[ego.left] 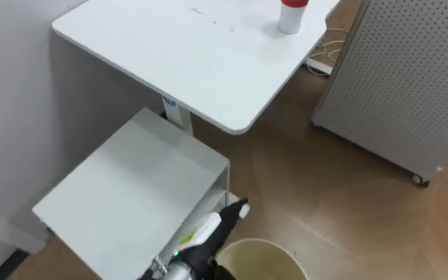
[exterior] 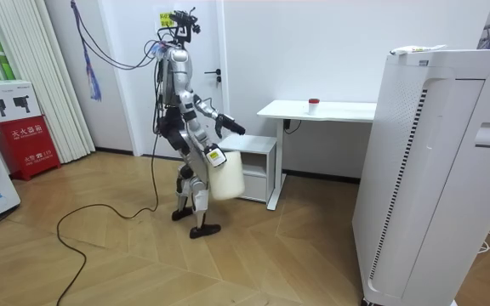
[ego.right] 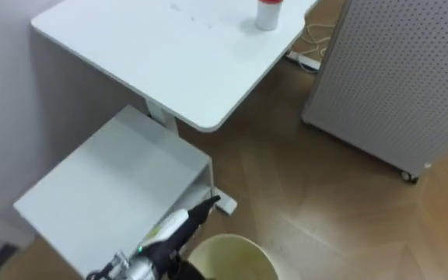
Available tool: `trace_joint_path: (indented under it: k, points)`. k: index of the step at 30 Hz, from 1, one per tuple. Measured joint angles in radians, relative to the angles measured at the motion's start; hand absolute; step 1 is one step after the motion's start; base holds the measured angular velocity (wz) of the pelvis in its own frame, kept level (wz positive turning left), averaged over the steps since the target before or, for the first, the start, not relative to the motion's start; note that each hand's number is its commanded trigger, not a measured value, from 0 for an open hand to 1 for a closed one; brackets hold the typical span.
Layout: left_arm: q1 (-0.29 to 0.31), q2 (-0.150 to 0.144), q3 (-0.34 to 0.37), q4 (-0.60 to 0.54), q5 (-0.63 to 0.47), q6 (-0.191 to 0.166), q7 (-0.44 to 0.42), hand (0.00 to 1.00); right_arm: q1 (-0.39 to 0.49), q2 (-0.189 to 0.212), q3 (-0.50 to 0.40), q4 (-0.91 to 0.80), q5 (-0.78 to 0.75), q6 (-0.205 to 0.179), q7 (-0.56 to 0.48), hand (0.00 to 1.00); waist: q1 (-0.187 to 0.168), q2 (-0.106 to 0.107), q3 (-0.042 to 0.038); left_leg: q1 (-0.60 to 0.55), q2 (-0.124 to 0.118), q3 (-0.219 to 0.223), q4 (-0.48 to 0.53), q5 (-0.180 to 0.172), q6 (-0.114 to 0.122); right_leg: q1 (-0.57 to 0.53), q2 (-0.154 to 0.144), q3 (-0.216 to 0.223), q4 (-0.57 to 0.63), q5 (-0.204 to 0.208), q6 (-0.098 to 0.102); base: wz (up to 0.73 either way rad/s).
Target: Pick garbage
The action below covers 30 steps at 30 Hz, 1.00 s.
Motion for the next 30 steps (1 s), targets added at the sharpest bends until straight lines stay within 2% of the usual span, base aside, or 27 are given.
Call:
trace_joint_path:
  k: [2,3,4,7,8,11,14,16,21,25,30]
  points:
    - [0.047,0.017,0.037,-0.064,0.004,0.000,0.001,0.00,0.031,-0.007,-0.012,-0.012,0.001,0.000,0.002,1.00,0.004,-0.004,-0.0051,0.052,-0.005,0.020,-0.030,0.000,0.000,0.027,-0.001,-0.007,-0.005,0.001,0.000,-0.52]
    - [0.079,0.016,0.078,-0.104,0.009,0.000,0.001,0.00,0.050,-0.010,-0.021,-0.020,0.002,0.002,0.003,1.00,0.021,-0.008,-0.0164,0.080,-0.006,0.038,-0.045,-0.002,-0.004,0.033,0.000,-0.023,-0.004,0.004,-0.006,-0.72]
    - [0.111,0.013,0.130,-0.150,0.023,0.000,0.003,0.00,0.059,-0.011,-0.036,-0.026,0.001,0.004,0.006,1.00,0.032,-0.011,-0.0193,0.105,-0.006,0.042,-0.048,-0.010,-0.007,0.044,0.000,-0.052,-0.006,0.009,-0.014,-0.72]
    - [0.149,0.009,0.221,-0.242,0.038,-0.002,0.032,0.00,0.072,-0.010,-0.042,-0.026,0.002,0.004,0.026,1.00,0.033,-0.018,-0.0248,0.167,0.000,0.075,-0.075,-0.017,-0.010,0.083,0.000,-0.101,-0.023,0.019,-0.028,-0.48]
    - [0.150,0.010,0.230,-0.251,0.037,-0.004,0.045,0.00,0.075,-0.010,-0.042,-0.026,0.002,0.004,0.029,1.00,0.034,-0.019,-0.0250,0.181,0.001,0.082,-0.084,-0.017,-0.010,0.094,0.001,-0.108,-0.031,0.022,-0.031,-0.34]
    - [0.151,0.008,0.268,-0.274,0.027,-0.024,0.093,0.00,0.086,-0.010,-0.043,-0.026,0.000,0.005,0.037,1.00,0.034,-0.027,-0.0295,0.245,0.001,0.098,-0.127,-0.017,-0.013,0.148,0.011,-0.112,-0.062,0.029,-0.031,-0.23]
    - [0.179,0.008,0.301,-0.353,0.027,-0.042,0.135,0.00,0.090,-0.009,-0.062,-0.028,-0.031,0.005,0.051,1.00,0.033,-0.039,-0.0378,0.272,0.001,0.095,-0.141,-0.017,-0.016,0.170,0.019,-0.113,-0.077,0.032,-0.031,-0.15]
    - [0.211,0.015,0.311,-0.425,0.027,-0.045,0.157,0.00,0.092,-0.014,-0.072,-0.032,-0.031,0.003,0.052,1.00,0.030,-0.041,-0.0382,0.284,0.001,0.081,-0.143,-0.017,-0.017,0.183,0.024,-0.116,-0.095,0.036,-0.030,-0.08]
    - [0.222,0.016,0.331,-0.449,0.027,-0.050,0.178,0.00,0.113,-0.014,-0.077,-0.032,-0.041,0.003,0.056,1.00,0.031,-0.040,-0.0366,0.335,0.006,0.086,-0.178,-0.015,-0.020,0.236,0.036,-0.127,-0.132,0.040,-0.028,-0.02]
    - [0.238,0.022,0.333,-0.490,0.026,-0.050,0.221,0.00,0.126,-0.015,-0.080,-0.031,-0.042,0.003,0.058,1.00,0.027,-0.033,-0.0324,0.346,0.019,0.087,-0.187,-0.015,-0.021,0.259,0.036,-0.182,-0.162,0.051,-0.032,0.01]
    - [0.244,0.037,0.336,-0.557,0.026,-0.050,0.240,0.00,0.132,-0.014,-0.089,-0.033,-0.056,0.004,0.059,1.00,0.027,-0.032,-0.0316,0.359,0.022,0.091,-0.185,-0.012,-0.025,0.265,0.038,-0.211,-0.161,0.046,-0.039,-0.08]
